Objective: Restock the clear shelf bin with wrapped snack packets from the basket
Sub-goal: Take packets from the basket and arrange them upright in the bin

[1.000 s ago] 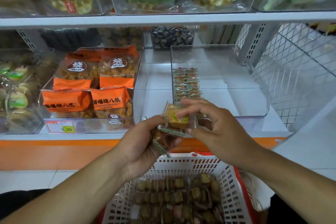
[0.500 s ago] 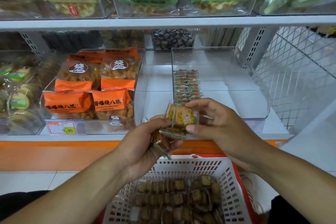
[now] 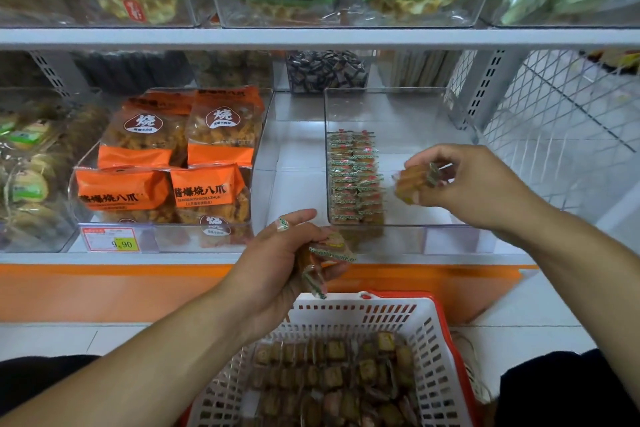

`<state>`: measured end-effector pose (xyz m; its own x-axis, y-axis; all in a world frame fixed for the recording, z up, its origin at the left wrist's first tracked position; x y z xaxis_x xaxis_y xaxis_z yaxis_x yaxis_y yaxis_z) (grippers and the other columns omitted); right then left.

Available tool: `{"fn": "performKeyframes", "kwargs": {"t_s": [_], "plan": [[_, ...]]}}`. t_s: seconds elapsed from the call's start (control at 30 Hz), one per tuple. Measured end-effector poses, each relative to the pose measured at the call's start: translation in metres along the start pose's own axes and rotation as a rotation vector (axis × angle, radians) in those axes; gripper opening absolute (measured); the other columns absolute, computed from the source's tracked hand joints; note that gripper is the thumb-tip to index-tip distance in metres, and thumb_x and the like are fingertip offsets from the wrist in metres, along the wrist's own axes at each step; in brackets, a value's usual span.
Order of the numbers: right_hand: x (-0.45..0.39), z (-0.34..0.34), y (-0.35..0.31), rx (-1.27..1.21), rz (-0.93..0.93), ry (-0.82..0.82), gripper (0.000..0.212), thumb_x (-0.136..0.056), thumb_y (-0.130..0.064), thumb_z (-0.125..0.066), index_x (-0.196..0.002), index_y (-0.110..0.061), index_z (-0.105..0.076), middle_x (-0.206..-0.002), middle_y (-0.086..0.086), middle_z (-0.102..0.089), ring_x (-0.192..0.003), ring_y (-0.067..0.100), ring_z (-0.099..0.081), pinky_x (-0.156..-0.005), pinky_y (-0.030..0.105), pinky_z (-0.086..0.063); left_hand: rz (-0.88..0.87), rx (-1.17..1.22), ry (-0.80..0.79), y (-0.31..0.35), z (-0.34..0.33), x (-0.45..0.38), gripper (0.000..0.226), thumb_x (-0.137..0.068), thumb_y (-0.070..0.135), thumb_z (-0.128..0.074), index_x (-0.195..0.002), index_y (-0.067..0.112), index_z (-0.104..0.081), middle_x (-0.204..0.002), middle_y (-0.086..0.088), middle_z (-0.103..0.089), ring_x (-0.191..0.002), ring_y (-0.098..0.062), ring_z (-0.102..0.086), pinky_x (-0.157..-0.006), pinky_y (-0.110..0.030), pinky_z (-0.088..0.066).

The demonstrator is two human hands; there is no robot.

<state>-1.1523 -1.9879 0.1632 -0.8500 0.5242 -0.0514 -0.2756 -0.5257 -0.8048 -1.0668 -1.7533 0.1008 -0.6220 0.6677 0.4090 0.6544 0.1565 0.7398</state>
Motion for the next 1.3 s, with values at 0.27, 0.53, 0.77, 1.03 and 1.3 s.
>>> {"fn": "performKeyframes", "kwargs": {"t_s": [0.27,0.53,0.77,1.03,1.3], "plan": [[-0.030,-0.042,0.023,0.191,-0.212,-0.370,0.043,-0.079,-0.001,-0.070,-0.112,-0.028,-0.074,-0.113,-0.003,-0.068,-0.090,0.011,-0.066,-0.067,0.022,-0.053,0.027,-0.021,0.012,-0.008,-0.007,-0.014,0.058,-0.090,-0.001,-0.066,-0.140,0.019,-0.044,-0.101,-0.019,-0.077,-0.085,-0.033,-0.076,-0.065,-0.041,-0.062],[-0.036,-0.063,0.030,0.079,-0.379,-0.515,0.028,-0.087,0.008,-0.062,-0.093,-0.014,-0.078,-0.104,0.014,-0.073,-0.101,0.029,-0.071,-0.090,0.036,-0.060,0.053,-0.065,-0.003,-0.009,-0.013,-0.019,0.066,-0.086,0.001,-0.070,-0.143,0.016,-0.042,-0.098,-0.016,-0.078,-0.082,-0.030,-0.077,-0.065,-0.038,-0.062],[-0.039,-0.052,0.033,0.086,-0.451,-0.376,0.016,-0.090,0.008,-0.062,-0.088,-0.008,-0.062,-0.093,0.011,-0.064,-0.076,0.023,-0.069,-0.061,0.028,-0.059,0.049,-0.076,-0.076,-0.008,-0.013,-0.019,0.074,-0.075,0.005,-0.075,-0.142,0.018,-0.045,-0.103,-0.016,-0.078,-0.086,-0.028,-0.077,-0.069,-0.039,-0.062],[-0.024,-0.036,-0.009,-0.019,-0.145,-0.226,0.026,-0.083,-0.035,-0.082,-0.087,-0.017,-0.064,-0.080,0.007,-0.070,-0.073,0.023,-0.069,-0.056,0.034,-0.054,-0.096,-0.031,-0.072,0.000,-0.006,-0.018,0.070,-0.073,0.005,-0.083,-0.135,0.020,-0.054,-0.111,-0.012,-0.076,-0.097,-0.042,-0.073,-0.077,-0.042,-0.062],[0.028,-0.065,-0.035,-0.308,-0.180,-0.550,0.056,-0.071,-0.028,-0.085,-0.119,-0.020,-0.057,-0.080,0.001,-0.070,-0.068,0.015,-0.068,-0.049,0.031,-0.054,-0.157,-0.100,-0.163,0.008,-0.011,-0.013,0.058,-0.077,0.018,-0.078,-0.133,0.026,-0.062,-0.120,-0.007,-0.074,-0.093,-0.043,-0.062,-0.049,-0.032,-0.054]]}}
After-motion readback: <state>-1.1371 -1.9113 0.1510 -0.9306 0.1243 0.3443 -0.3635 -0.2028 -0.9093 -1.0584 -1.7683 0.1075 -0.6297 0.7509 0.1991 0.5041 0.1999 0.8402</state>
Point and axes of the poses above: each hand's wrist, its own x-axis away from the middle knuckle, its own z-axis out of the back of the hand, y = z × x, the point moved 4 cm from there along -x, towards the middle knuckle
